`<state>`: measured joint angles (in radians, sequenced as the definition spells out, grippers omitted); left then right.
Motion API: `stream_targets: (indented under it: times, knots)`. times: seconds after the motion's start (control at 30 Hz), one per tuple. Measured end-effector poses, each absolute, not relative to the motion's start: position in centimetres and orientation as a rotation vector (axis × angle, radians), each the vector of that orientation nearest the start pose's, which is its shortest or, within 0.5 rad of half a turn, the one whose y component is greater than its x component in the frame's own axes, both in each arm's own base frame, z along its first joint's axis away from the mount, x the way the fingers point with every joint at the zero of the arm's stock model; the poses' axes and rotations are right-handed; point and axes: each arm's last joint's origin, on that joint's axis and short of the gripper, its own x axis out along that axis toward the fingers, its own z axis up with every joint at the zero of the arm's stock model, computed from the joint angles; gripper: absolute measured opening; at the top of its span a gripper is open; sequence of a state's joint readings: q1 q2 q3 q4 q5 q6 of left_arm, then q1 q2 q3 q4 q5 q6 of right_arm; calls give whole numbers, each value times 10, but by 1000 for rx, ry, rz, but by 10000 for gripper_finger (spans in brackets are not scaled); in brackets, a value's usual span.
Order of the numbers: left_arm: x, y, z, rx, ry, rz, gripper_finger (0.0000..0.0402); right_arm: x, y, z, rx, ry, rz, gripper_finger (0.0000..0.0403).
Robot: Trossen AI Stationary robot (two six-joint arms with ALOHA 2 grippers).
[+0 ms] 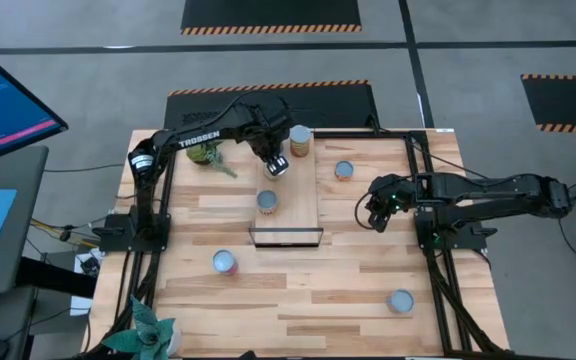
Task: Pick and place cans onto a shelf
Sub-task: Put the canned pears on the shelf
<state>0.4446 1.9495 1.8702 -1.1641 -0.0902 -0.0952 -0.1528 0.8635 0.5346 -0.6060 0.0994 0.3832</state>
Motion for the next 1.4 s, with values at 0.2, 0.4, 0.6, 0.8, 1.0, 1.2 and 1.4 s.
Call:
stream_targets:
  times: [0.2, 0.4, 0.6, 0.8, 1.0, 1.2, 1.4]
  knots:
    - [357, 175, 298, -297, 1218, 521, 5, 155, -26, 204, 396, 884, -388, 69]
    - [356, 178, 298, -306, 1216, 517, 38, 155, -26, 204, 397, 884, -389, 69]
    - [354, 180, 299, -306, 1211, 540, 67, 155, -26, 204, 397, 884, -389, 69]
    - [344, 169, 322, -354, 1144, 509, 73, 155, -26, 204, 397, 884, -389, 69]
    - [345, 134, 329, -313, 1204, 307, 73, 155, -26, 204, 392, 884, -393, 69]
    - [363, 110, 309, -124, 1293, 219, 73, 153, -28, 203, 386, 907, -407, 69]
    - [368, 115, 304, -66, 1294, 248, 73, 152, -28, 203, 378, 910, -403, 69]
